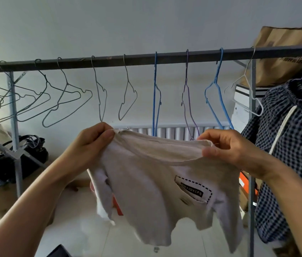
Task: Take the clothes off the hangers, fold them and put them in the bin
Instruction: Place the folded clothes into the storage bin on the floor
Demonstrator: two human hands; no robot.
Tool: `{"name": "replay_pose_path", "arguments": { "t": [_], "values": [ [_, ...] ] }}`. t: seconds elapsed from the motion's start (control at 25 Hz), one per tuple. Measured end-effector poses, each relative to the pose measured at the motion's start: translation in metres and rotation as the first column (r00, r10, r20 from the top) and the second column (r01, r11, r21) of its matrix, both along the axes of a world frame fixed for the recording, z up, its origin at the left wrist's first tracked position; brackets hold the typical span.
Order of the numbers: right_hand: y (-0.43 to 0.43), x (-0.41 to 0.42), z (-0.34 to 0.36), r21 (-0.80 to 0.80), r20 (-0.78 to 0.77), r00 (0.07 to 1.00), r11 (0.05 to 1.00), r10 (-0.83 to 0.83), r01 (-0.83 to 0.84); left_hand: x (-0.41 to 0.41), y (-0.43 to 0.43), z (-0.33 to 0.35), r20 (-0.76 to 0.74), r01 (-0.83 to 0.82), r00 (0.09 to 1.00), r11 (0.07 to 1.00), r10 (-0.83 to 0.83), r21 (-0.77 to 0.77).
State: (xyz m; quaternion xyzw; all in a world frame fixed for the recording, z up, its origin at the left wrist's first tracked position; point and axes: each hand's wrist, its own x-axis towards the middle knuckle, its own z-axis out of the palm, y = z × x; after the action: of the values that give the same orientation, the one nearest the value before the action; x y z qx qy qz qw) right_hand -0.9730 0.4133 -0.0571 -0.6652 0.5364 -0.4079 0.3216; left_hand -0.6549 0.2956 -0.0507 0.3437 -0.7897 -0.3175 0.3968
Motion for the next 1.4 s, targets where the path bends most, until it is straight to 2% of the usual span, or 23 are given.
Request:
{"name": "replay_pose_path", "arguments": {
  "t": [0.08,0.2,0.36,0.44,0.56,0.68,0.84,0.96,1.12,1.28,1.4],
  "values": [
    [0.004,-0.004,0.001,0.024,-0.003,1.0,0.999,0.022,-0.022,0.0,0.005,0.004,0.02,-0.007,1.0,1.0,0.006,0.024],
    [0.006,-0.005,-0.005,-0.047,0.059,0.996,0.997,-0.062,0.065,0.001,0.012,0.009,0.03,-0.007,1.0,0.999,0.006,0.045],
    [0.007,0.003,-0.019,-0.132,0.236,0.968,0.983,-0.09,0.124,0.002,0.02,0.005,-0.092,-0.019,0.995,0.99,0.032,0.138],
    [0.003,0.013,-0.026,-0.122,0.275,0.942,0.964,-0.195,0.235,-0.001,0.021,-0.004,-0.098,-0.141,0.982,0.972,0.161,0.186],
    [-0.009,0.036,-0.034,-0.142,0.236,0.879,0.88,-0.415,0.453,-0.015,0.023,-0.022,0.01,-0.409,0.912,0.904,0.411,0.126],
    [-0.013,0.062,-0.037,-0.112,0.264,0.833,0.843,-0.486,0.527,-0.038,0.038,-0.034,-0.061,-0.451,0.885,0.883,0.461,0.133],
    [-0.012,0.098,-0.04,-0.094,0.307,0.861,0.887,-0.406,0.452,-0.075,0.064,-0.047,-0.178,-0.338,0.915,0.929,0.362,0.15],
    [-0.011,0.112,-0.04,-0.076,0.305,0.887,0.92,-0.346,0.385,-0.091,0.077,-0.052,-0.194,-0.25,0.941,0.957,0.276,0.146],
    [-0.009,0.113,-0.04,-0.088,0.271,0.892,0.914,-0.361,0.396,-0.096,0.084,-0.051,-0.251,-0.148,0.949,0.971,0.193,0.186],
    [-0.002,0.112,-0.037,-0.04,0.242,0.921,0.945,-0.306,0.324,-0.095,0.096,-0.042,-0.386,0.071,0.919,0.931,0.079,0.358],
    [-0.003,0.105,-0.037,-0.047,0.205,0.934,0.951,-0.291,0.307,-0.086,0.101,-0.034,-0.384,0.172,0.923,0.897,-0.003,0.408]
  ]
}}
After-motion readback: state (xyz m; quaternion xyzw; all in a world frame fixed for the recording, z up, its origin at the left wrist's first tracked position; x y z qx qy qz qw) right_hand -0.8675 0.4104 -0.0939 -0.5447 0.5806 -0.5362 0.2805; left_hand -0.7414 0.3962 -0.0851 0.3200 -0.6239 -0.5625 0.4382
